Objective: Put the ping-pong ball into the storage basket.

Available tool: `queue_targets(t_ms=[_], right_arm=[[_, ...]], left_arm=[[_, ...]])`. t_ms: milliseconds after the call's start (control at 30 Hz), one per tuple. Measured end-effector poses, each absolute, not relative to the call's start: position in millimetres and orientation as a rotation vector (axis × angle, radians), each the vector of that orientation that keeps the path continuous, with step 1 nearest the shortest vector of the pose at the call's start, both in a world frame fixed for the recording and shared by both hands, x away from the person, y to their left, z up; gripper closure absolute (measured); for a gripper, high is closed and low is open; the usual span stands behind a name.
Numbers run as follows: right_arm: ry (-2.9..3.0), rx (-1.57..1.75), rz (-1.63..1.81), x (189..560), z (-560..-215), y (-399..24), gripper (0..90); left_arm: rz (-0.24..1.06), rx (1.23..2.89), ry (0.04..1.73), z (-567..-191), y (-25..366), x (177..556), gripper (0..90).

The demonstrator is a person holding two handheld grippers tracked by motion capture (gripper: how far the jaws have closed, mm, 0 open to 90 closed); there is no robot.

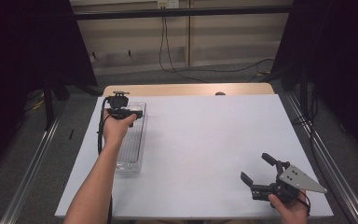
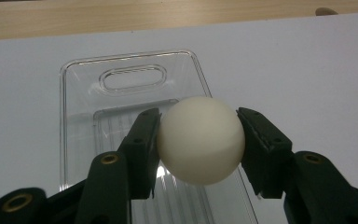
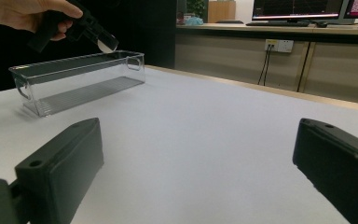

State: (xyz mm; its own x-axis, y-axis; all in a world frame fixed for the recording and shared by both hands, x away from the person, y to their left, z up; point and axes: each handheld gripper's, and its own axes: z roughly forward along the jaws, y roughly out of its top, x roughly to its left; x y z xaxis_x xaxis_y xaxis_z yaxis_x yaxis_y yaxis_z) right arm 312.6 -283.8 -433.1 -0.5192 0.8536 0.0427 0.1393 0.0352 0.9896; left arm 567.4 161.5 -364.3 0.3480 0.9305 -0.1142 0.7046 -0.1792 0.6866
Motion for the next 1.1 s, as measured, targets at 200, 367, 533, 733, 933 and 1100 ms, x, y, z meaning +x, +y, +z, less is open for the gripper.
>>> queue_targets(t_ms=[200,367,533,733,933,1100], right_arm=[[1.72,1.01,1.533,312,-433,-284,1.3],[1.713,1.008,1.531,312,-433,-284,1.3],[1.716,1.007,1.531,312,-433,-284,1.3],[1.719,1.003,1.53,313,-433,-284,1.3],[1.72,0.999,1.53,312,-433,-284,1.3],[1.719,1.0,1.53,313,-433,-284,1.3]], left_arm=[[0.44,1.953,1.423,-366,162,567,51.1],[0.445,1.965,1.428,-370,164,566,51.0],[0.448,1.954,1.443,-373,166,565,51.0],[0.449,1.963,1.451,-378,169,564,51.0],[0.441,1.967,1.455,-380,169,564,50.8],[0.447,1.97,1.454,-381,170,563,50.8]])
